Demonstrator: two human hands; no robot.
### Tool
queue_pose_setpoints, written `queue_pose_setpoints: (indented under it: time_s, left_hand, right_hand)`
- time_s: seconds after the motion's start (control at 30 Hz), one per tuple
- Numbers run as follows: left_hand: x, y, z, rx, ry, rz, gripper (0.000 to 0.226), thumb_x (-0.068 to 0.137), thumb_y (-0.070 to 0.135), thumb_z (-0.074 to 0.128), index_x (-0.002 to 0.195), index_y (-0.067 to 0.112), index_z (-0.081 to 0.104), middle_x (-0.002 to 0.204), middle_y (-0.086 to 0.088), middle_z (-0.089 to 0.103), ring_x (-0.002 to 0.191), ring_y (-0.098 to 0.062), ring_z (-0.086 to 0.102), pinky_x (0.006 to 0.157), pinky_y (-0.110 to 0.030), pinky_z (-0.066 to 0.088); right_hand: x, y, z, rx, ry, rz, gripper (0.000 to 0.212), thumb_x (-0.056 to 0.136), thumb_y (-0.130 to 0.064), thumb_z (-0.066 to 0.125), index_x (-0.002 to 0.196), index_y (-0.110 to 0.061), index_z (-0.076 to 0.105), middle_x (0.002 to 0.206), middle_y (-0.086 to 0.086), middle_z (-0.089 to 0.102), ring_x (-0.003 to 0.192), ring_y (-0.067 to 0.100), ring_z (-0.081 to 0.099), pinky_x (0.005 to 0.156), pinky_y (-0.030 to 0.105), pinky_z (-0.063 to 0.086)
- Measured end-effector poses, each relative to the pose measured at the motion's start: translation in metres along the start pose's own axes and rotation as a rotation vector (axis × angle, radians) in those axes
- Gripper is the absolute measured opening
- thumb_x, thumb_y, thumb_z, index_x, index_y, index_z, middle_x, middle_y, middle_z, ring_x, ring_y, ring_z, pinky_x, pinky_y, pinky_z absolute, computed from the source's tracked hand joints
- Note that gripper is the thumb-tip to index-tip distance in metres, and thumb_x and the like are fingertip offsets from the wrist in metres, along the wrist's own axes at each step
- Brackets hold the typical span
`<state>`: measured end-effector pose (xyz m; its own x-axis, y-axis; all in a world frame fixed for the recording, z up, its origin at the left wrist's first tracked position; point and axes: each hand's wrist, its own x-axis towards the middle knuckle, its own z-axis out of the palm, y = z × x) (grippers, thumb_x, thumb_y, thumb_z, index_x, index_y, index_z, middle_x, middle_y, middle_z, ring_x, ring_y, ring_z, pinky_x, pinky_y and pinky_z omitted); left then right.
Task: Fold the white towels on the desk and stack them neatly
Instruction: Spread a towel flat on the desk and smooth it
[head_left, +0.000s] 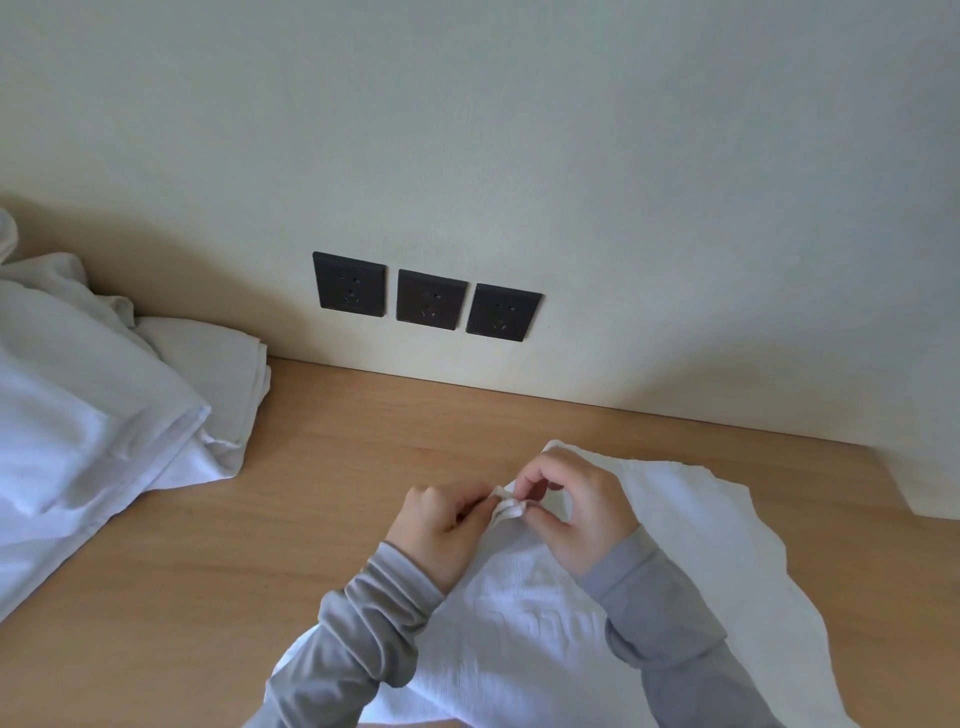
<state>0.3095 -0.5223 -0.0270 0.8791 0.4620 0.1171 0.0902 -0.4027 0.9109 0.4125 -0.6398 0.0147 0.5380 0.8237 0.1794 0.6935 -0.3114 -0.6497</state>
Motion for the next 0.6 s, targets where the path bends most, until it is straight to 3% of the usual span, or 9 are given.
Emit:
queue_pose_setpoints:
  time_s: [0.13, 0.3, 0.43, 0.5, 0.6]
  left_hand:
    - [0.0008, 0.0017, 0.0003, -0.034, -0.01, -0.04, 0.021, 0.089, 0.008, 0.058, 0.074, -0.003, 0.067, 0.059, -0.019, 0.058, 0.056, -0.012, 0.045, 0.054, -0.028, 0.037]
    - [-0.0016, -0.0013, 0.0022, -0.085, -0.024, -0.104, 0.026, 0.09, 0.012, 0.058, 0.068, -0.002, 0.062, 0.053, 0.0, 0.045, 0.054, -0.009, 0.039, 0.054, -0.025, 0.033]
    - [-0.0045, -0.0004, 0.0031, -0.111, -0.048, -0.092, 0.03, 0.09, 0.022, 0.059, 0.066, 0.004, 0.062, 0.054, 0.0, 0.045, 0.055, -0.011, 0.039, 0.053, -0.027, 0.033]
    - [-0.0037, -0.0012, 0.0027, -0.072, -0.032, -0.099, 0.03, 0.09, 0.016, 0.058, 0.062, 0.006, 0.059, 0.054, 0.0, 0.043, 0.055, -0.01, 0.038, 0.054, -0.026, 0.033]
    - [-0.0025, -0.0027, 0.0026, -0.048, 0.003, -0.11, 0.024, 0.091, 0.01, 0.056, 0.073, -0.002, 0.065, 0.059, -0.013, 0.053, 0.061, -0.013, 0.045, 0.06, -0.031, 0.04]
  right_hand:
    - [0.0031, -0.0011, 0.0015, -0.025, -0.04, -0.005, 0.019, 0.067, 0.014, 0.061, 0.071, -0.004, 0.064, 0.069, -0.019, 0.049, 0.063, -0.003, 0.049, 0.063, 0.011, 0.043]
    - [0.0031, 0.0006, 0.0041, -0.043, -0.039, 0.011, 0.018, 0.069, 0.01, 0.061, 0.071, -0.007, 0.064, 0.067, -0.021, 0.047, 0.061, 0.0, 0.05, 0.06, 0.016, 0.045]
    - [0.0034, 0.0033, 0.0055, -0.024, 0.008, 0.025, 0.016, 0.068, 0.007, 0.066, 0.069, -0.009, 0.061, 0.062, -0.017, 0.05, 0.058, 0.004, 0.052, 0.058, 0.017, 0.046]
    - [0.002, 0.0042, 0.0066, -0.007, 0.037, 0.009, 0.017, 0.068, 0.008, 0.068, 0.067, -0.008, 0.061, 0.063, -0.017, 0.051, 0.061, 0.004, 0.053, 0.059, 0.012, 0.044]
    - [-0.0031, 0.0056, 0.009, 0.022, 0.082, -0.037, 0.015, 0.07, 0.005, 0.073, 0.069, -0.007, 0.063, 0.067, -0.008, 0.058, 0.067, 0.004, 0.055, 0.064, 0.009, 0.043]
